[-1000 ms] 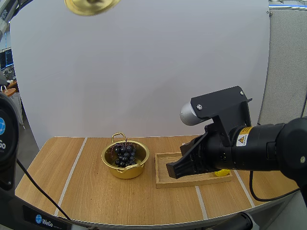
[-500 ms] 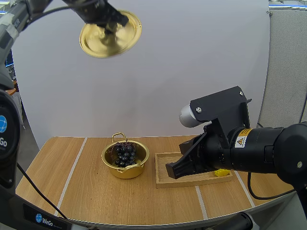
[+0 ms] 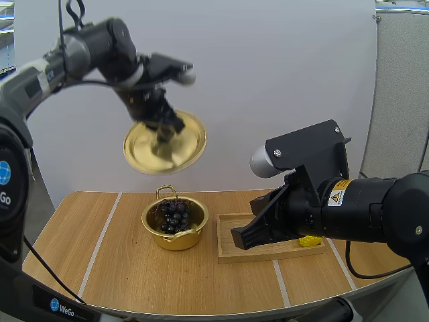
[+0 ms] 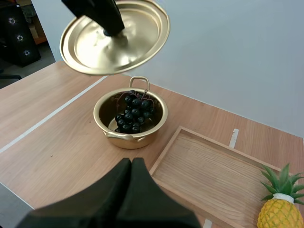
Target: Open the pot, put the grape inside, and close it
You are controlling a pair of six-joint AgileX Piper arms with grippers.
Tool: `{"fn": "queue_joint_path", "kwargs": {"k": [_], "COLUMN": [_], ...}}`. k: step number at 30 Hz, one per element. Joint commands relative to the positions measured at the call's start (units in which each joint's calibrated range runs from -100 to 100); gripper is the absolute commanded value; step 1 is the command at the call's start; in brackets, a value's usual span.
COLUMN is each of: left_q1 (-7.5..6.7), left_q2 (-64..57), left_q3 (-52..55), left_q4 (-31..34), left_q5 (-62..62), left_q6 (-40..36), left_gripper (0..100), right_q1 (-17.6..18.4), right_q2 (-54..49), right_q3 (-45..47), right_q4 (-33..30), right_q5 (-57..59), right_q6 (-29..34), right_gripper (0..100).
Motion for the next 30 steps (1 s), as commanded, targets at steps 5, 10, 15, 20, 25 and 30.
{"fn": "queue_joint_path", "kwargs": {"k": [5, 10, 15, 20, 25, 30], "left_q1": [-0.13, -0.13, -0.13, -0.13, -0.13, -0.13], "left_q2": [5.0, 11.6, 17.8, 22.4, 24.4, 24.5], "left_q3": [9.4, 9.5, 9.5, 9.5, 9.5, 9.7], "left_q4": [-1.2, -1.4, -1.4, -2.1, -4.3, -4.6], "left_q5": [-12.7, -17.9, -20.9, -22.1, -21.1, -19.8], "left_q6": [3.3, 4.2, 5.1, 5.1, 6.0, 6.1], "left_gripper": [0, 0, 0, 0, 0, 0], "right_q1": [-0.3, -0.3, -0.4, -0.3, -0.3, -0.3], "right_q2": [-0.5, -0.5, -0.5, -0.5, -0.5, -0.5], "right_q3": [0.2, 0.2, 0.2, 0.2, 0.2, 0.2], "right_q4": [0.2, 0.2, 0.2, 0.2, 0.2, 0.2], "right_q5": [-1.1, -1.1, -1.2, -1.2, -1.2, -1.2], "right_q6": [-0.6, -0.6, -0.6, -0.6, -0.7, -0.7], "right_gripper": [0, 0, 0, 0, 0, 0]}}
